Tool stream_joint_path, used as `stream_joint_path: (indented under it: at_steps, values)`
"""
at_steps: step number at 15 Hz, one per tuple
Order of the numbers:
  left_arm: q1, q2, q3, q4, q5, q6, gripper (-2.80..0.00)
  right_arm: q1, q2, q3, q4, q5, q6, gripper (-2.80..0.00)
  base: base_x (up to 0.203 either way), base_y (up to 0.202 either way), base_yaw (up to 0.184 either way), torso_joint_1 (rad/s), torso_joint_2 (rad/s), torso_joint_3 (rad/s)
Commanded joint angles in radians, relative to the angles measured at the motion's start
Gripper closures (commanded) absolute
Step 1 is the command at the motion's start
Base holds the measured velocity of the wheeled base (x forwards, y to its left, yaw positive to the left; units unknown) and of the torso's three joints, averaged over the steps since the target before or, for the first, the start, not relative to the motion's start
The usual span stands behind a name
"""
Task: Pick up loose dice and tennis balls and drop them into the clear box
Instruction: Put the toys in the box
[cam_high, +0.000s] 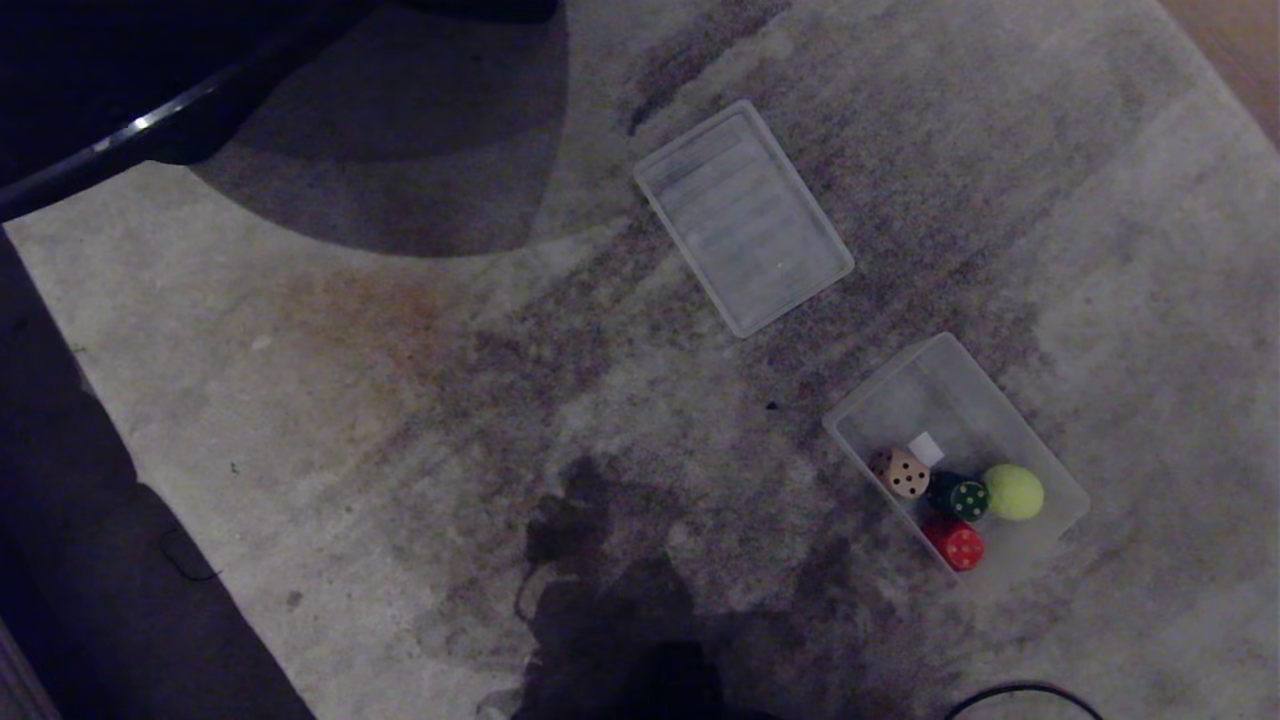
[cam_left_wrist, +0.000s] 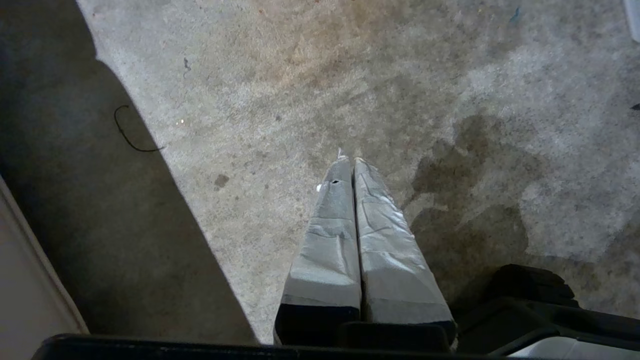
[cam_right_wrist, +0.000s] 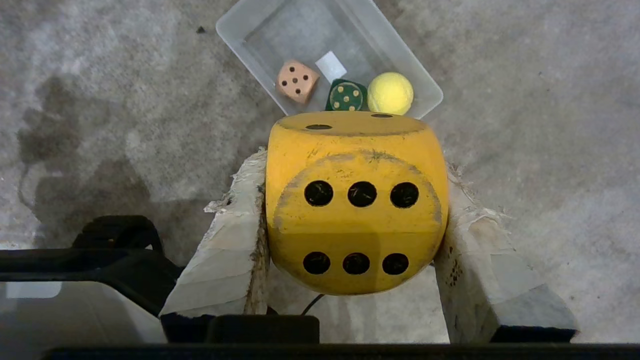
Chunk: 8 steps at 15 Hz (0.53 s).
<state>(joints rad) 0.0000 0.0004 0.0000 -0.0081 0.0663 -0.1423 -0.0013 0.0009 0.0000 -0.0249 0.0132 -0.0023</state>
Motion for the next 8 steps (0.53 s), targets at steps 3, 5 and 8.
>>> stream_joint_path:
  at_steps: [3, 5, 8]
  values:
    - [0.000, 0.000, 0.000, 0.000, 0.001, -0.001, 0.00, 0.000, -0.001, 0.009, -0.001, 0.001, 0.001, 0.00, 0.000, 0.000, 0.000, 0.003, 0.00, -0.023]
    - [0.000, 0.000, 0.000, 0.000, 0.000, -0.002, 0.00, 0.000, 0.014, -0.049, 0.029, -0.002, 0.008, 0.00, 0.000, 0.000, 0.000, 0.000, 0.00, 0.000]
    - [0.000, 0.001, 0.000, 0.000, 0.000, -0.002, 0.00, 0.000, 0.238, -0.197, 0.129, 0.005, 0.036, 0.00, 0.000, 0.000, 0.000, 0.000, 0.00, 0.000]
